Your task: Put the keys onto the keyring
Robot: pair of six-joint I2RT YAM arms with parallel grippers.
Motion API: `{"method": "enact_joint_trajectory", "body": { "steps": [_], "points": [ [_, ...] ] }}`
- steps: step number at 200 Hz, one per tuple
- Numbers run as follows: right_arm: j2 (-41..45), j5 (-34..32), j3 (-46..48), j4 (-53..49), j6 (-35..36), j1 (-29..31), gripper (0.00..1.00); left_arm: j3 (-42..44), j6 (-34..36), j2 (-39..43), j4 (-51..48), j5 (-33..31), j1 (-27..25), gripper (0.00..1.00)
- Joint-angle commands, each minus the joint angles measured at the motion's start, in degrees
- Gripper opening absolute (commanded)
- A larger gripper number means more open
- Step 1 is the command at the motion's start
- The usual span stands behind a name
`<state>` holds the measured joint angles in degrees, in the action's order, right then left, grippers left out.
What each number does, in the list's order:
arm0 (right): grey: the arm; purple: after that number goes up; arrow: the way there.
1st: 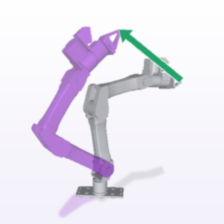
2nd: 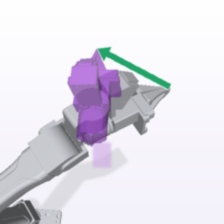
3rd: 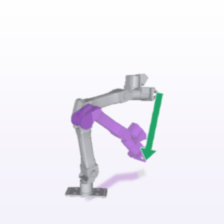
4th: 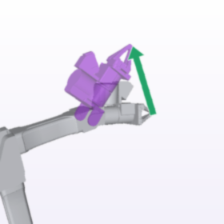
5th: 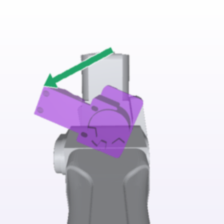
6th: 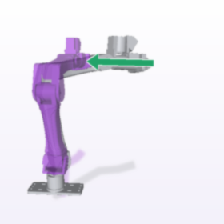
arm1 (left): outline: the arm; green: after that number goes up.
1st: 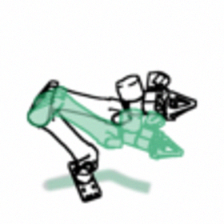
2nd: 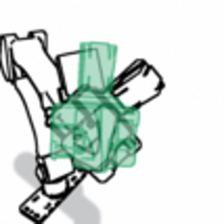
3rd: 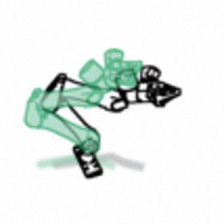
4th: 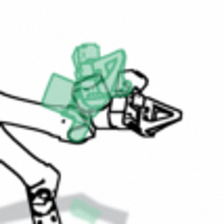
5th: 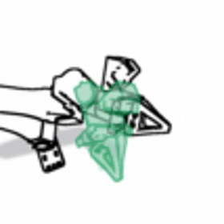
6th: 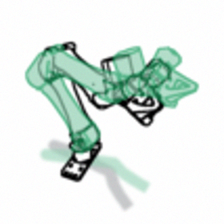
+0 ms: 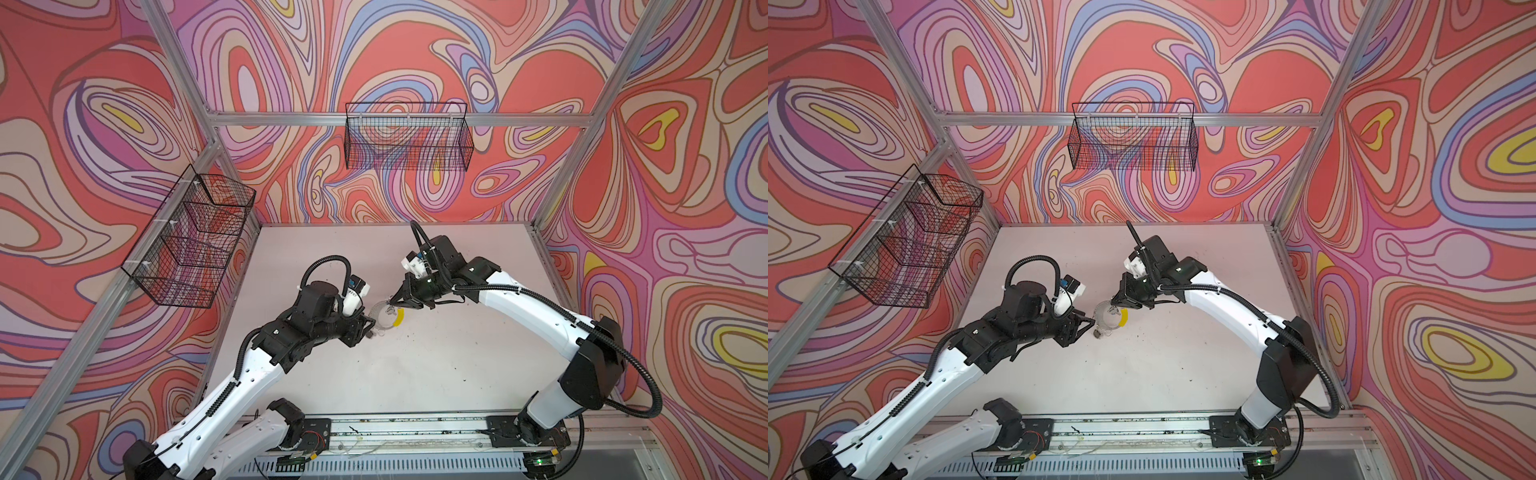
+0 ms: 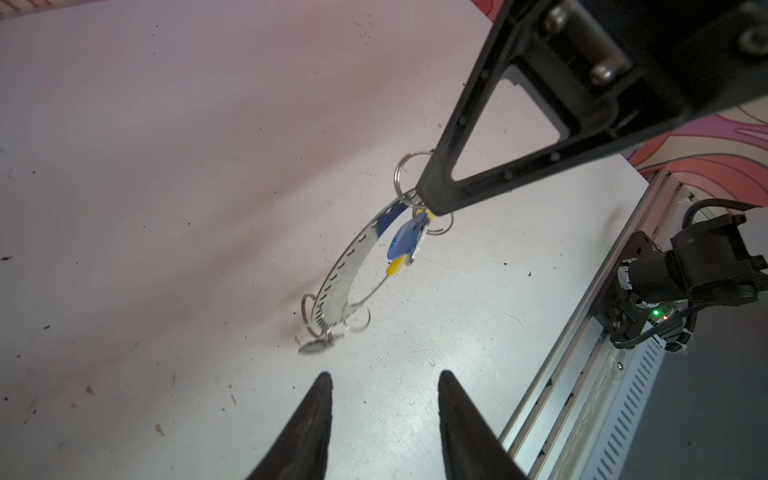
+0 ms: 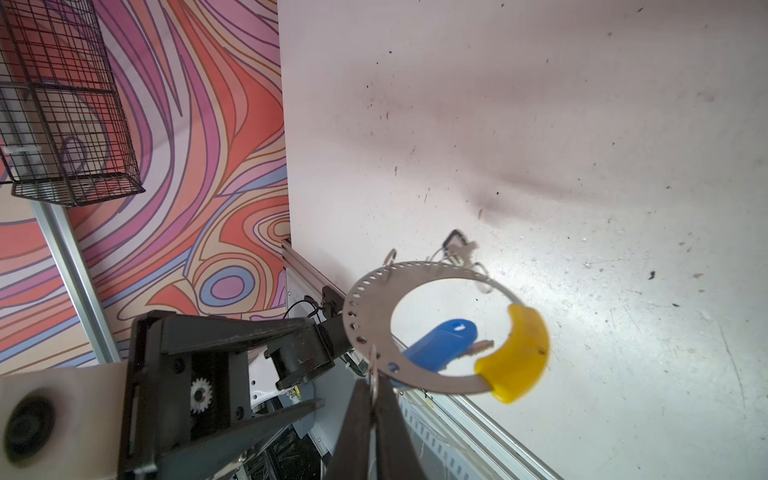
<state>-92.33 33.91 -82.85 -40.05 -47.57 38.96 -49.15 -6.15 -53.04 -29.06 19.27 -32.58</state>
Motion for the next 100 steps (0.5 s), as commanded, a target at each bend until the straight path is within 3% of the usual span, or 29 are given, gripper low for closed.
{"method": "enact_joint_trajectory", "body": {
  "steps": [1, 59, 100],
  "points": [
    [2.2, -0.1, -1.3, -1.0, -1.0, -0.2, 0.00, 1.4, 2.6, -0.7, 8.4, 3.0, -0.1, 0.44],
    [2.3, 1.5, -4.4, -4.3, 2.2, -0.2, 0.00, 0.4, 10.6, -4.8, 9.1, 0.5, -0.1, 0.44],
    [2.0, 2.3, -6.5, -6.1, 4.5, -0.2, 0.00, -1.3, 11.8, -6.9, 10.5, 1.2, 0.0, 0.44]
  ]
}}
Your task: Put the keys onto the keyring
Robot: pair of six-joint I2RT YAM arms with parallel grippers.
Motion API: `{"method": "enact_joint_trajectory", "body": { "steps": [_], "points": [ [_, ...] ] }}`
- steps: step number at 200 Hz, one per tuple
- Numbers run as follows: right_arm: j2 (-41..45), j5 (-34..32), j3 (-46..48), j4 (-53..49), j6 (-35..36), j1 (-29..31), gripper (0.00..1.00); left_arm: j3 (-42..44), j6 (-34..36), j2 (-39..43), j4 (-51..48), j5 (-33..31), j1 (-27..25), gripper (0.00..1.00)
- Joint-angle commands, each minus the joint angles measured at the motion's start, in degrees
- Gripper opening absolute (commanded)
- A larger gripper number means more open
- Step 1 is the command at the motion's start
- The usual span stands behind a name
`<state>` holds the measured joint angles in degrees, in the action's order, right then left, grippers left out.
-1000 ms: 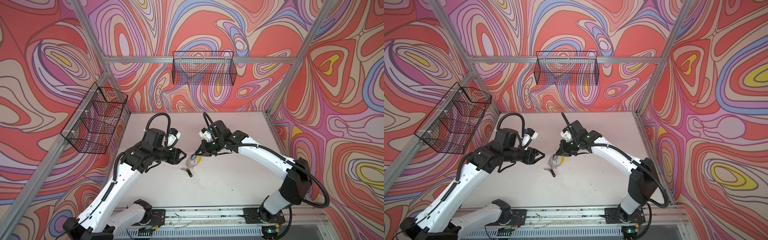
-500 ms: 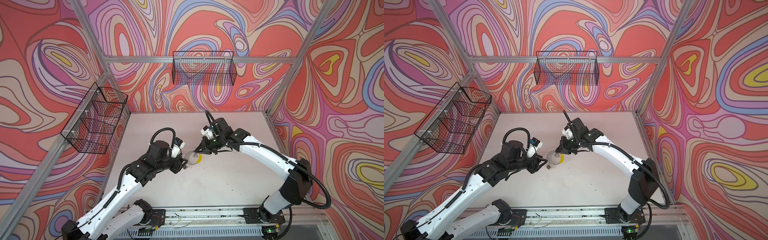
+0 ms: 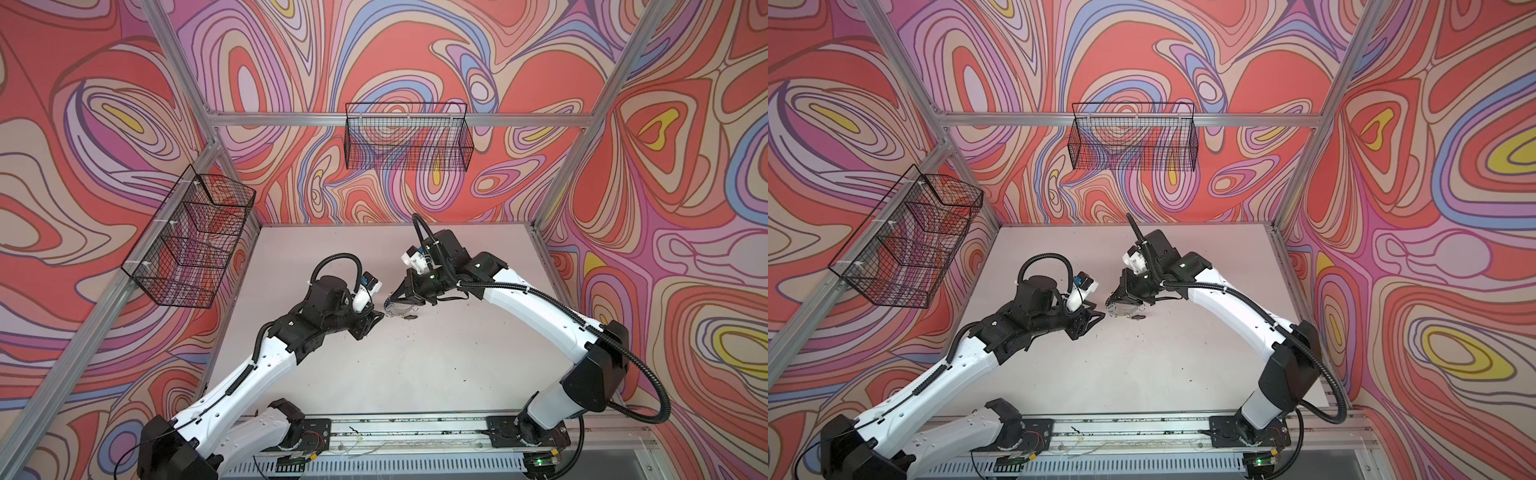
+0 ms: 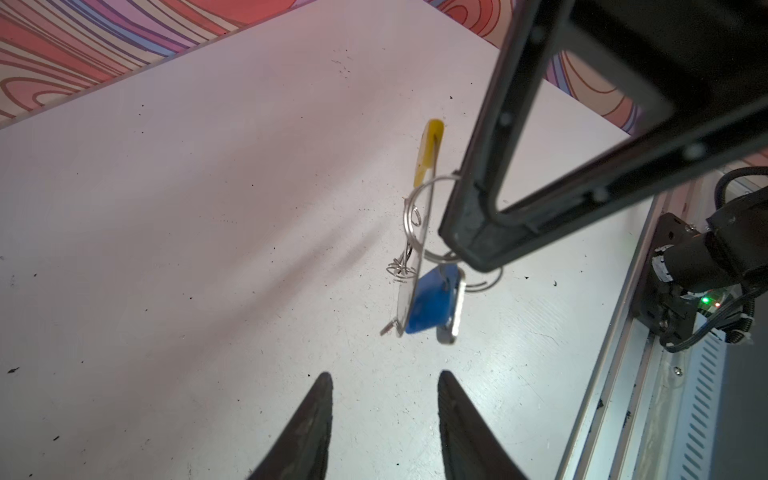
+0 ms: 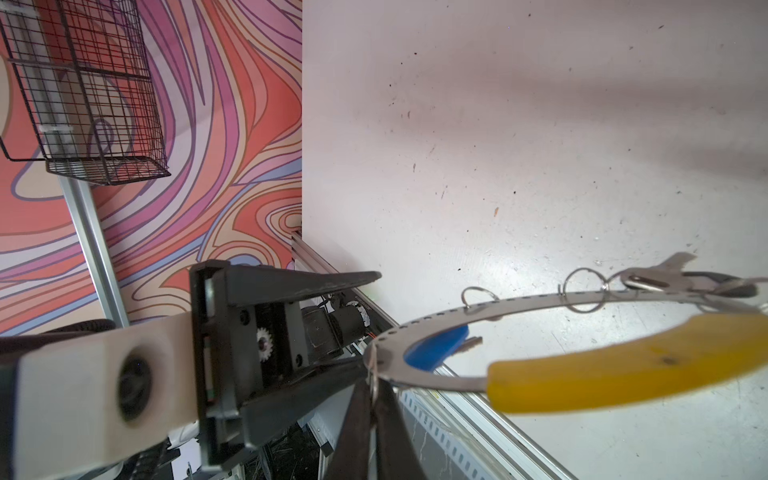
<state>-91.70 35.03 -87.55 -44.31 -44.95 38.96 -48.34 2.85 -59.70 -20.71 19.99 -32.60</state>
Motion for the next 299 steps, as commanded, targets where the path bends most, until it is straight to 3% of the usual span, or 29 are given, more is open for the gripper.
{"method": "enact_joint_trajectory", "body": {
  "steps": [1, 54, 92, 154, 178, 253, 263, 274, 299],
  "points": [
    [1.5, 1.2, -1.8, -1.9, 1.9, -0.2, 0.00, -2.1, 2.9, -0.3, 2.2, 0.6, 0.0, 0.44],
    [1.5, 3.2, -2.5, -1.8, 2.9, -0.2, 0.00, -1.6, 3.6, -1.5, 5.3, 1.8, 0.0, 0.42],
    [1.8, 4.6, -2.9, -1.3, 3.5, -0.2, 0.00, -2.4, 5.4, -3.4, 7.9, 3.8, 1.1, 0.30],
    [2.0, 6.2, -3.4, -0.7, 4.1, -0.2, 0.00, -4.1, 4.5, -5.1, 9.3, 11.3, 2.9, 0.20],
    [2.0, 6.7, -3.2, -0.6, 4.4, -0.2, 0.00, -4.4, 4.7, -4.5, 8.6, 14.0, 3.2, 0.00],
    [1.4, 7.7, -5.0, -1.5, 5.2, -0.2, 0.00, -5.8, 4.7, -2.5, 4.1, 20.2, 5.9, 0.00],
    [1.4, 7.4, -6.3, -2.6, 6.4, -0.2, 0.19, -6.0, 4.8, -2.5, 3.8, 20.7, 6.3, 0.00],
    [1.9, 6.8, -7.5, -3.3, 7.4, -0.2, 0.34, -6.3, 5.0, -2.6, 3.1, 21.5, 6.6, 0.00],
    [2.7, 4.1, -11.3, -6.9, 11.4, -0.3, 0.44, -8.4, 6.5, -3.6, -0.3, 23.2, 7.0, 0.00]
  ]
}}
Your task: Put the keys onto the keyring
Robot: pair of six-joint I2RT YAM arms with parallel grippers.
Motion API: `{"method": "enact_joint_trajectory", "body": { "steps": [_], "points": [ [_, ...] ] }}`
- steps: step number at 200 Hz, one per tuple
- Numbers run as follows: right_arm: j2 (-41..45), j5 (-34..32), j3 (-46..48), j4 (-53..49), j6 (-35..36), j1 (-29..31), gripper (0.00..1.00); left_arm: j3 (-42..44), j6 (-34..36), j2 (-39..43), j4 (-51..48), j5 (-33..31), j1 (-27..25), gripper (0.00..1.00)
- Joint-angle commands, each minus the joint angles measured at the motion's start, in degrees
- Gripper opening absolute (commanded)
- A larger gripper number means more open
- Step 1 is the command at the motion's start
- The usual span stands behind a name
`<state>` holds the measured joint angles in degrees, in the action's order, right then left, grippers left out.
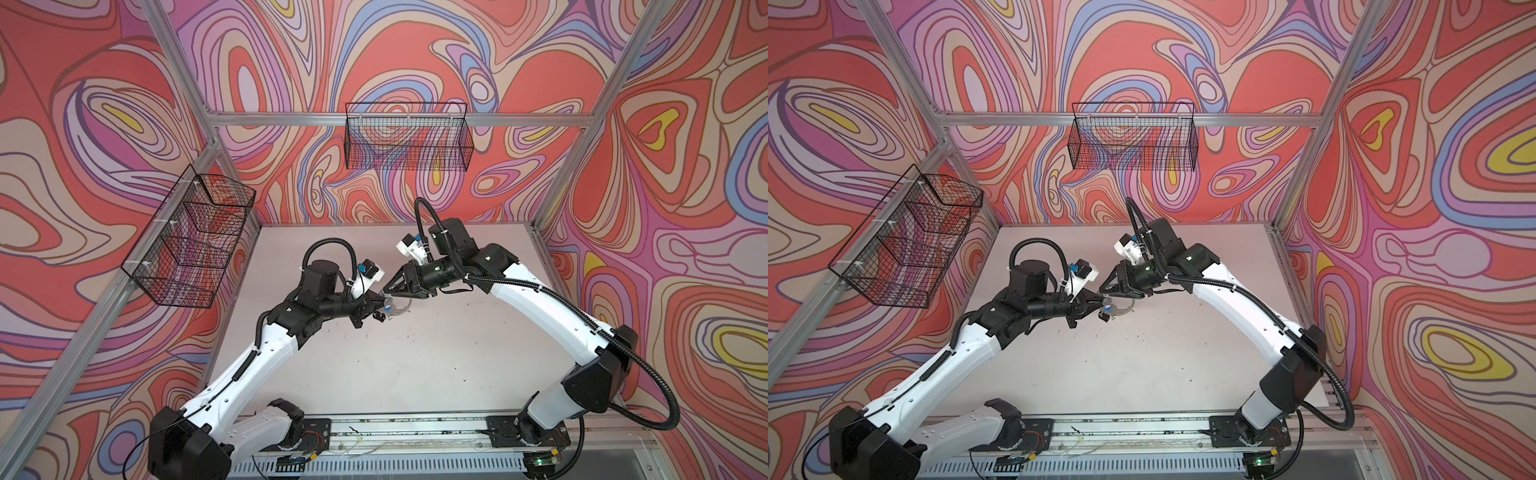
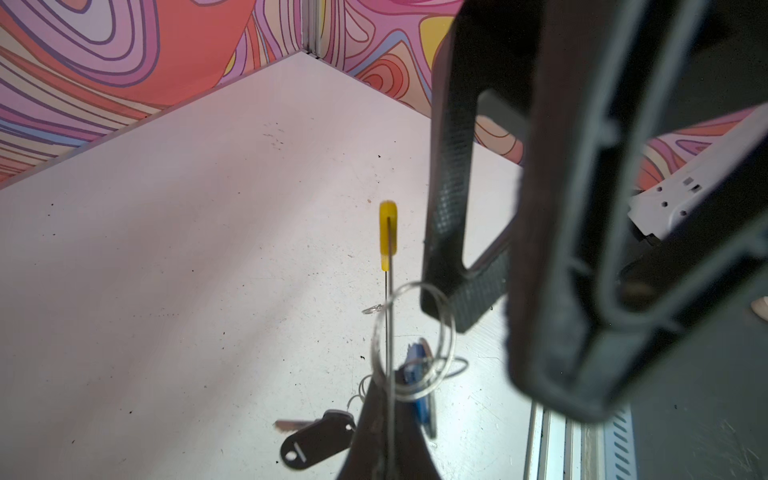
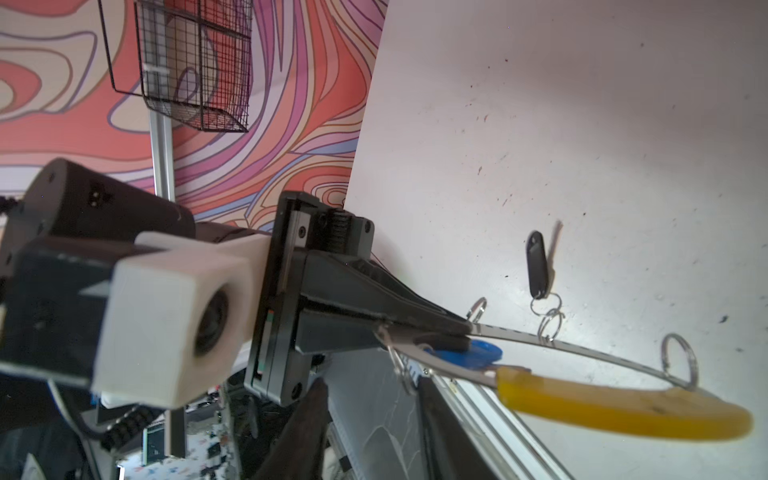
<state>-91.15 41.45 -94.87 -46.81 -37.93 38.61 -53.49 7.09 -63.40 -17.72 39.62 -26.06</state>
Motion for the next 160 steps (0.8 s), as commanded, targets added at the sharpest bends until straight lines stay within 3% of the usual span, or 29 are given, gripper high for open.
{"method": "enact_joint_trajectory", "body": {
  "steps": [1, 59, 102, 160],
  "points": [
    [2.2, -2.5, -4.2, -4.8, 4.7, 0.1, 0.44, -3.4, 2.3, 0.0, -3.5, 3.6, 0.6, 0.00],
    [4.1, -13.6, -11.9, -16.9, 19.6, -0.1, 0.45, -8.8, 7.8, -1.9, -13.6, 8.6, 1.1, 0.00],
    [7.5, -10.5, -8.2, -15.0, 31.3, 0.0, 0.56, -15.3, 13.7, -3.9, -26.3, 13.1, 1.2, 0.00],
    [10.5, -5.5, -1.1, -11.9, 38.4, 0.3, 0.60, -19.7, 15.5, -3.3, -33.6, 18.8, 1.2, 0.00]
  ]
}}
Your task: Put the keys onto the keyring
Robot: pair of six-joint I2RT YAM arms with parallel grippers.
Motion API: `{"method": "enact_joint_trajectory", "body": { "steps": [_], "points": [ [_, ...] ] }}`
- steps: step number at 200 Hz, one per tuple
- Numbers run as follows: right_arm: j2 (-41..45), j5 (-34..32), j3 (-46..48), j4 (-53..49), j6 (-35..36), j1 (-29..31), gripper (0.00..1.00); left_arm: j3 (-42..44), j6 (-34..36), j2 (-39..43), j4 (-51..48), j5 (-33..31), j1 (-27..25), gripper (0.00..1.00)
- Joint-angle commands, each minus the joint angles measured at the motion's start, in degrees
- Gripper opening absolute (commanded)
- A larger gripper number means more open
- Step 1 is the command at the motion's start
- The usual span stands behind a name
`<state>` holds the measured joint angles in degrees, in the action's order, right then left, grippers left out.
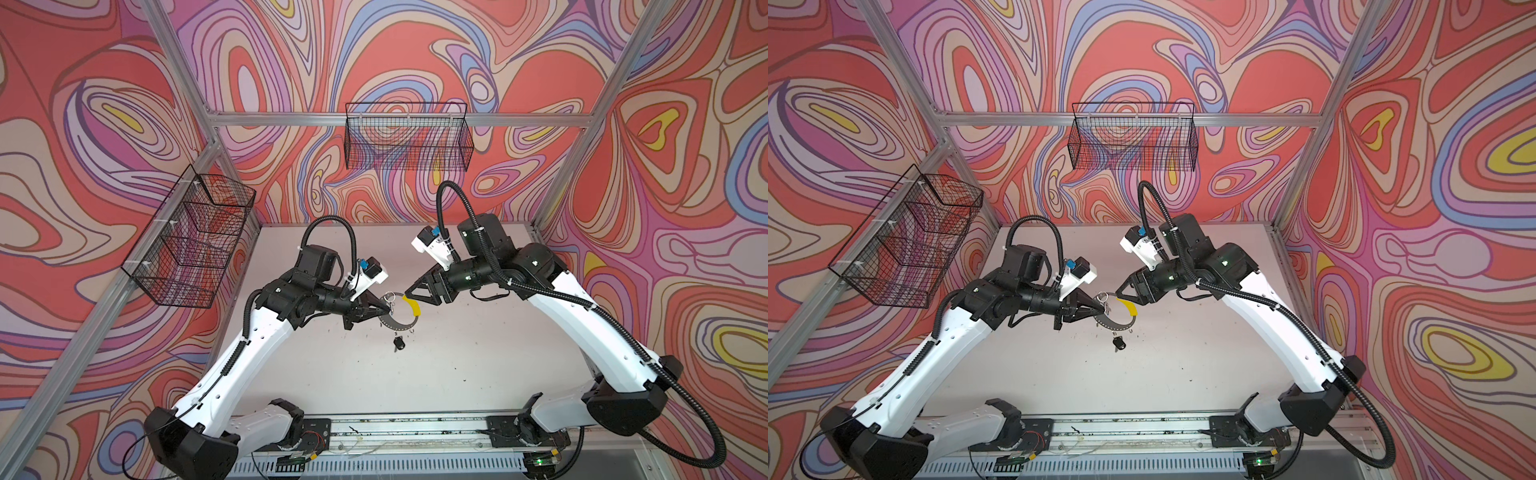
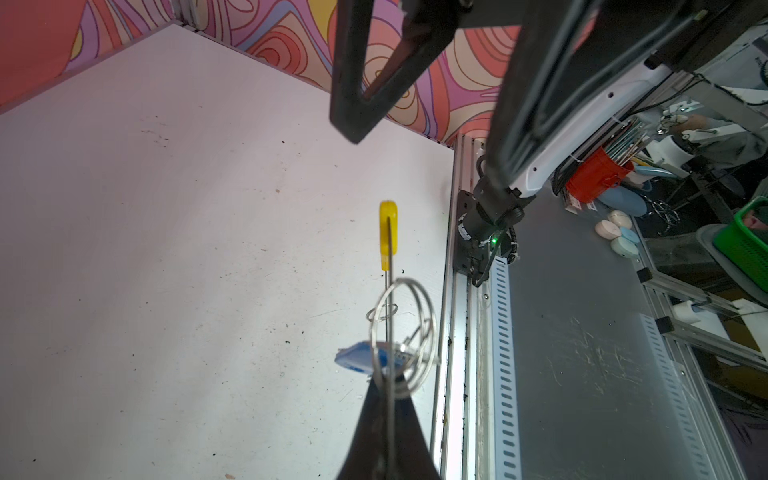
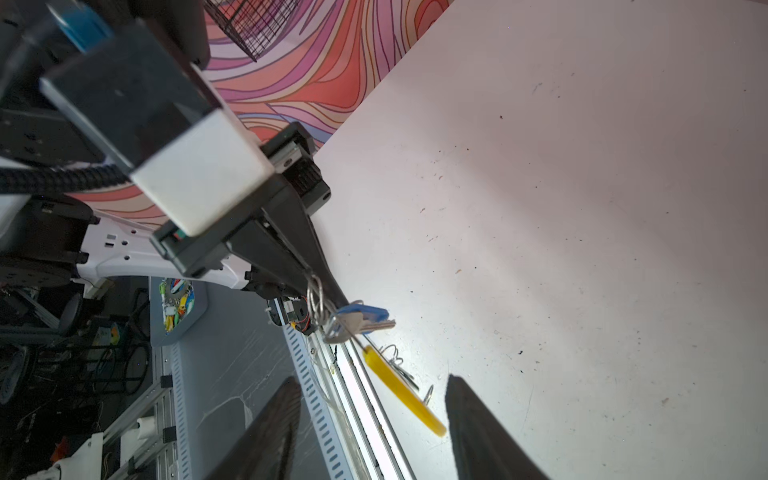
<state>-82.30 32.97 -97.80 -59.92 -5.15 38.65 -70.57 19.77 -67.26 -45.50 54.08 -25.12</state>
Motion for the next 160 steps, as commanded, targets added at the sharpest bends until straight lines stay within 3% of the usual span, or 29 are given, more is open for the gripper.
{"method": "enact_joint_trajectory", "body": {
  "steps": [1, 70, 100, 127, 160],
  "points": [
    [1.7, 3.2, 1.9, 1.3, 5.6, 0.3, 0.60, -2.7, 2.8, 0.6, -5.9, 4.4, 0.3, 0.00],
    [2.3, 9.7, 7.0, 6.6, 7.3, 1.5, 0.49, -4.6, 1.7, 0.0, -7.5, 8.6, 0.3, 0.00],
    [1.2, 11.2, 6.1, 7.4, 8.2, 2.6, 0.36, -6.5, 2.0, -2.1, -9.7, 9.6, 0.3, 0.00],
    [0.5, 10.8, 5.2, 6.8, 8.9, 4.1, 0.00, -8.2, 2.9, -3.7, -12.0, 10.0, 0.3, 0.00],
    [1.6, 6.7, 5.5, 8.2, 8.1, 4.9, 0.00, -8.1, 0.9, -3.1, -9.7, 7.3, 0.3, 0.00]
  ]
}}
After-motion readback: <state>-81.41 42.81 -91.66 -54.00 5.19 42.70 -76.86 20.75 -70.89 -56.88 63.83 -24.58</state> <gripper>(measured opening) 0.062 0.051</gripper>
